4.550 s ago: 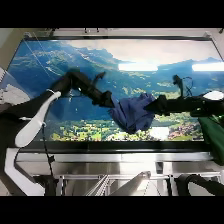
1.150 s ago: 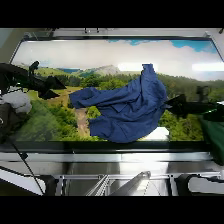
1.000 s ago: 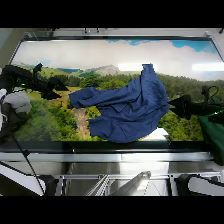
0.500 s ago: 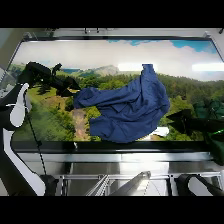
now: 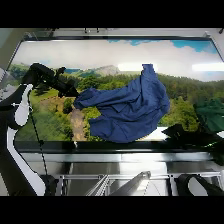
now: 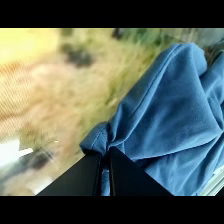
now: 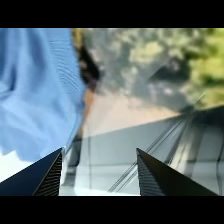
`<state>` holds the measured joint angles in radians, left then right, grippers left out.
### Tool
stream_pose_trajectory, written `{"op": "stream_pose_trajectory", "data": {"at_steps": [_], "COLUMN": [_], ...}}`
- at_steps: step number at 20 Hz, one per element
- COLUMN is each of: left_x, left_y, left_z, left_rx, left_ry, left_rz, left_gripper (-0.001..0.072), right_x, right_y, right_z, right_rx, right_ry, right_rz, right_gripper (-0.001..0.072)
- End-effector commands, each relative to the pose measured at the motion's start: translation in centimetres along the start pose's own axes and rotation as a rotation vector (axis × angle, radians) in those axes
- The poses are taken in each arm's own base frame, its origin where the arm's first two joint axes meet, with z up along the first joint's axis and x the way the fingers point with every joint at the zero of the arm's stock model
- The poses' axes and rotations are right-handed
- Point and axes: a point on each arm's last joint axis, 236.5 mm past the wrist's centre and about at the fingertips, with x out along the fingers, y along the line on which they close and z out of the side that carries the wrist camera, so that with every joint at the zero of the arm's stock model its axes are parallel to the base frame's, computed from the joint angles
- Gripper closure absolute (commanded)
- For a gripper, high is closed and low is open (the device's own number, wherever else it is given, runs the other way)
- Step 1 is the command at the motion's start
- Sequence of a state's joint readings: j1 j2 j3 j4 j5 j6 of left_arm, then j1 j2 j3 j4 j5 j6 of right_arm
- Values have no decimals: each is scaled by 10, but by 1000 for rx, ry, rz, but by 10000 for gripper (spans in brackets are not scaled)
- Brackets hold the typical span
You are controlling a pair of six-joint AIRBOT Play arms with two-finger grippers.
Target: Fold the shirts.
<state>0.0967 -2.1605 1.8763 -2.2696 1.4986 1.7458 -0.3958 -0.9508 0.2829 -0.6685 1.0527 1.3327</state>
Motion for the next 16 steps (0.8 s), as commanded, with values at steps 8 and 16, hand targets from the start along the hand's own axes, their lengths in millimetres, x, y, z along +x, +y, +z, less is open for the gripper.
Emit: {"op": "stream_pose_trajectory", "data": {"at_steps": [8,16], "left_x": [-7,-202], "left_y": [-21,-228], "left_z": [-4,-73], "left_rx": [-10,374], "left_ry": [16,-199], "left_rz": [-115,-685], "left_gripper": [686,686], "right_x": [85,-198], "right_y": [73,306], "right_z": [16,-46], "right_rx": [-59,-667], "right_ry": [-51,-105], "right_rz": [238,1369], "right_gripper": [421,688]}}
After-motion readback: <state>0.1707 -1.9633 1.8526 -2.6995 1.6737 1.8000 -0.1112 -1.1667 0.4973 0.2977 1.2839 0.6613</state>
